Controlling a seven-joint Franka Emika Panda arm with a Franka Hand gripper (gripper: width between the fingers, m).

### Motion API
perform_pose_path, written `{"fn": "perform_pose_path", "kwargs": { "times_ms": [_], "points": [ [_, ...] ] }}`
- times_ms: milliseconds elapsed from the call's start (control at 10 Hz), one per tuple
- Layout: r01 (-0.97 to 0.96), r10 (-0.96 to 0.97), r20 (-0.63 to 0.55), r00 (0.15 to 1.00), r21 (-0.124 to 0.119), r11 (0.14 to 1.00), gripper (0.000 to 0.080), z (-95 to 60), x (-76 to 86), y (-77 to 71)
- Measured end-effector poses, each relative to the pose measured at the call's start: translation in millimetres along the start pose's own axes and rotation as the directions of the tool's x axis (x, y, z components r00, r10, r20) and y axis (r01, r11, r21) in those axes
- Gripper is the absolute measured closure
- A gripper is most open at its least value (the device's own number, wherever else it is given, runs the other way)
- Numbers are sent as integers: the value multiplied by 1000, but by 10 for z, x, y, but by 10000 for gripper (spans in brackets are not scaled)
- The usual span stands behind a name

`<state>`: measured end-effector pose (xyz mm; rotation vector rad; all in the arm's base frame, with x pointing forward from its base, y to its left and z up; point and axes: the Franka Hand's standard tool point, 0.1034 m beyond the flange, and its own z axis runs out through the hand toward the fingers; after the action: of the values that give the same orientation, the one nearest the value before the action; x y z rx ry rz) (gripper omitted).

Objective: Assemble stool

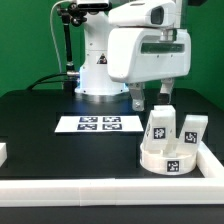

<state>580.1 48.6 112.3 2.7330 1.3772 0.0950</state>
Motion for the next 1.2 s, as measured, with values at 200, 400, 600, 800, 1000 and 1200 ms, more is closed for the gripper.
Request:
{"fn": "perform_pose_path", "kwargs": {
  "times_ms": [200, 400, 600, 800, 1000, 1200],
  "points": [
    [141, -141, -2, 990, -11, 990, 151, 26, 15, -38],
    [325, -325, 22, 945, -12, 945, 151, 65, 25, -57],
    [547, -546, 54, 836, 3, 837, 151, 112, 29, -28],
    [555, -554, 61, 830, 8, 832, 151, 154, 32, -23],
    [551, -551, 63, 832, 14, 834, 151, 195, 28, -32],
    [546, -546, 64, 835, 15, 837, 271, 207, 24, -37]
  ]
}}
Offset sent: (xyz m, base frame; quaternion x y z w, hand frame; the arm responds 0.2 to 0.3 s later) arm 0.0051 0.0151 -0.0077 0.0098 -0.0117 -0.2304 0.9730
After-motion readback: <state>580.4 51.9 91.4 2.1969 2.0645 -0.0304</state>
